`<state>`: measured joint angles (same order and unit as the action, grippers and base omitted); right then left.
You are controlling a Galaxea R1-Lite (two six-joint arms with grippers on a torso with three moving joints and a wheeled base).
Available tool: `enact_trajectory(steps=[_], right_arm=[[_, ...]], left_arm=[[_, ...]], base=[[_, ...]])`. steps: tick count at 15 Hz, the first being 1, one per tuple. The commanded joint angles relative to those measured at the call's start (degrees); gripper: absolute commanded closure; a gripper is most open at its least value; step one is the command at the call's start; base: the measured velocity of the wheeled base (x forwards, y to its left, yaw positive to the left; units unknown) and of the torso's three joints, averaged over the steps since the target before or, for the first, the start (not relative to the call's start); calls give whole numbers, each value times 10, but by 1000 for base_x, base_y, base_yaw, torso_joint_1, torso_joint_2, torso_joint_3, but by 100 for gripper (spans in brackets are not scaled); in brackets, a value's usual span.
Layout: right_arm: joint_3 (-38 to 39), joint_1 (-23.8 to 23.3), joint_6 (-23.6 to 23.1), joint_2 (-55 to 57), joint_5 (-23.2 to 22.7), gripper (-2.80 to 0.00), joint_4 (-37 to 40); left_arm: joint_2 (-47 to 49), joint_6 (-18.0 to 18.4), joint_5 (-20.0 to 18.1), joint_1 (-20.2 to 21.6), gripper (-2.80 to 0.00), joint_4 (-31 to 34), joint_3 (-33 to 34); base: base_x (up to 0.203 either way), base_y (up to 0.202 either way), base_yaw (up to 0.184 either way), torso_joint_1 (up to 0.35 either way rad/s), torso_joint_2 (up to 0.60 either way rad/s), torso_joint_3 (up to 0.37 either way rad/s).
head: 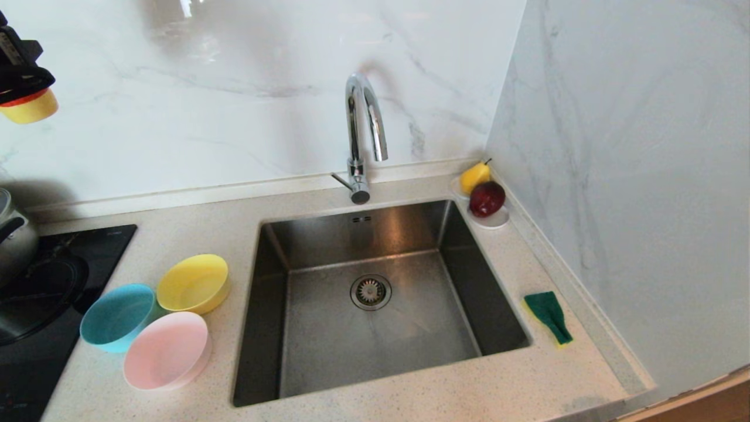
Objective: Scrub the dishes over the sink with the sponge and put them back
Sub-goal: Squeeze it onto the sponge
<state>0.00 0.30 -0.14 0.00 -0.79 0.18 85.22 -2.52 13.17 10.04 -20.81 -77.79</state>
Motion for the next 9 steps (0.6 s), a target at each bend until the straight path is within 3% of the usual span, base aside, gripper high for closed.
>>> enact_trajectory(steps=[1, 6, 9], right_arm=[[0, 0, 0, 0, 0, 0, 0], [0, 0, 0, 0, -1, 0, 0], [0, 0, 0, 0, 0, 0, 0]], left_arm=[[-48, 14, 0, -35, 0, 5, 13], [-115, 69, 2, -148, 0, 43, 40], [-136, 89, 1, -186, 0, 67, 41]], base=[[0, 0, 0, 0, 0, 0], [0, 0, 0, 0, 0, 0], [0, 0, 0, 0, 0, 0]])
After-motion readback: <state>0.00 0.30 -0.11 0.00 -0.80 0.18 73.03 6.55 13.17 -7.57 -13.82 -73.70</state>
